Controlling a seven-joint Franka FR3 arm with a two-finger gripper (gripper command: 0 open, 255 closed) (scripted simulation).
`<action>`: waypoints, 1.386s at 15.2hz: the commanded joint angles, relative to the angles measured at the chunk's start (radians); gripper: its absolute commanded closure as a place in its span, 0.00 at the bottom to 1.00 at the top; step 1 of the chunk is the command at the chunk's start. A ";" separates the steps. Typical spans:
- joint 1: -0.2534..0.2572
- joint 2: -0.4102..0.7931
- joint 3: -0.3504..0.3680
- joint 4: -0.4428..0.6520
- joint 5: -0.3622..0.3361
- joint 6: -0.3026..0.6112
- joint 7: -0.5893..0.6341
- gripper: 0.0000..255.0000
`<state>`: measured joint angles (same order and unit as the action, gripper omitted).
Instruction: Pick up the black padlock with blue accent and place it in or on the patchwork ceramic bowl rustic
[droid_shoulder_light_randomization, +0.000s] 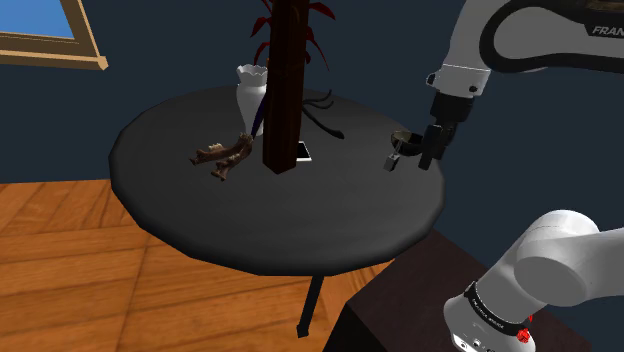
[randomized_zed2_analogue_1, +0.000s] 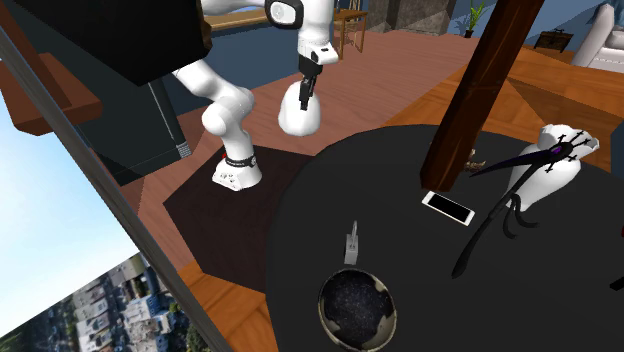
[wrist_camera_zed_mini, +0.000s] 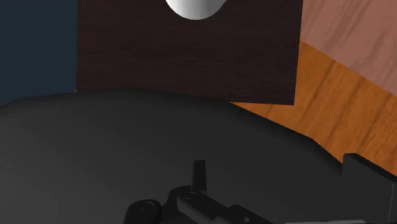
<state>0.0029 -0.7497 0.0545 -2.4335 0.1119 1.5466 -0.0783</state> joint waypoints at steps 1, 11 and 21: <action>0.000 0.000 0.000 0.000 0.000 0.000 0.000 0.00; -0.085 0.097 -0.113 -0.145 -0.144 0.357 -0.157 0.00; -0.156 0.343 -0.243 -0.148 -0.234 0.739 -0.299 0.00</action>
<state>-0.1468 -0.4425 -0.1732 -2.5934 -0.1161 2.2448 -0.3592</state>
